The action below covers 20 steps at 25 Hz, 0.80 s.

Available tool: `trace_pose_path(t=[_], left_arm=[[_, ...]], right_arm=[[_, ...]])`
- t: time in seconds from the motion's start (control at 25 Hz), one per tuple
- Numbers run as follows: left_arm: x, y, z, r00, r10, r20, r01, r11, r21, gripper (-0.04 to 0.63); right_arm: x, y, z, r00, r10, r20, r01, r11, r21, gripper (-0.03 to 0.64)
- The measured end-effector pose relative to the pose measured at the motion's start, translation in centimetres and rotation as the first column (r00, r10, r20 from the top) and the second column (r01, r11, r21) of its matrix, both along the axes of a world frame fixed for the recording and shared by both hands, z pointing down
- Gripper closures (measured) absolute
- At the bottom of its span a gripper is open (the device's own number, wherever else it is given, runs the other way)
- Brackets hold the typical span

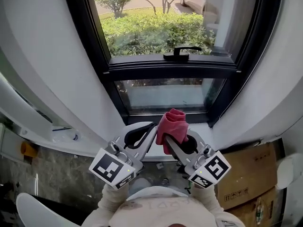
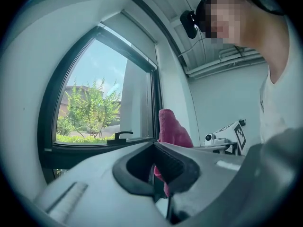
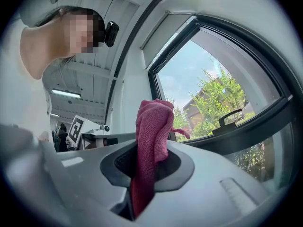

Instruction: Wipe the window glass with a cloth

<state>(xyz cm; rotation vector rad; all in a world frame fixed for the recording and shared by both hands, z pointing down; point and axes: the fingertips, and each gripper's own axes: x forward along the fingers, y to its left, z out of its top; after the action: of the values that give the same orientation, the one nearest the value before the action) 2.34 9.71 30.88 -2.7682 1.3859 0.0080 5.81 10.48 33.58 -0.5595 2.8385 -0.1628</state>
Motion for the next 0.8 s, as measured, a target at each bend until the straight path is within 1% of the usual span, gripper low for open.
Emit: trace_pose_path(t=[0.2, 0.32, 0.44, 0.56, 0.68, 0.8], left_arm=[[-0.7, -1.8, 0.7, 1.000, -0.020, -0.008, 0.020, 0.999, -0.030, 0.593], [-1.3, -2.9, 0.8, 1.000, -0.020, -0.015, 0.020, 0.999, -0.027, 0.593], [-2.2, -4.0, 0.7, 0.999, -0.012, -0.039, 0.011, 1.000, -0.022, 0.593], [-3.4, -5.0, 0.4, 0.999, -0.010, -0.054, 0.009, 1.000, -0.012, 0.593], [-5.1, -6.0, 0.3, 0.998, -0.015, -0.053, 0.014, 1.000, -0.005, 0.593], [-6.7, -7.1, -0.1, 0.998, -0.006, -0.069, 0.006, 1.000, 0.006, 0.593]], right_arm=[[-0.7, -1.1, 0.6, 0.998, -0.063, 0.032, 0.064, 0.997, -0.038, 0.538], [-1.3, -1.8, 0.5, 0.997, -0.073, 0.028, 0.075, 0.996, -0.042, 0.540], [-2.0, -2.6, 0.4, 0.998, -0.061, 0.006, 0.061, 0.997, -0.048, 0.541], [-2.9, -4.1, 0.2, 1.000, -0.028, -0.013, 0.027, 0.998, -0.060, 0.540], [-4.4, -6.0, 0.0, 1.000, -0.001, -0.025, -0.001, 0.996, -0.086, 0.540], [-6.2, -7.6, -0.8, 0.999, 0.022, -0.043, -0.025, 0.997, -0.079, 0.540]])
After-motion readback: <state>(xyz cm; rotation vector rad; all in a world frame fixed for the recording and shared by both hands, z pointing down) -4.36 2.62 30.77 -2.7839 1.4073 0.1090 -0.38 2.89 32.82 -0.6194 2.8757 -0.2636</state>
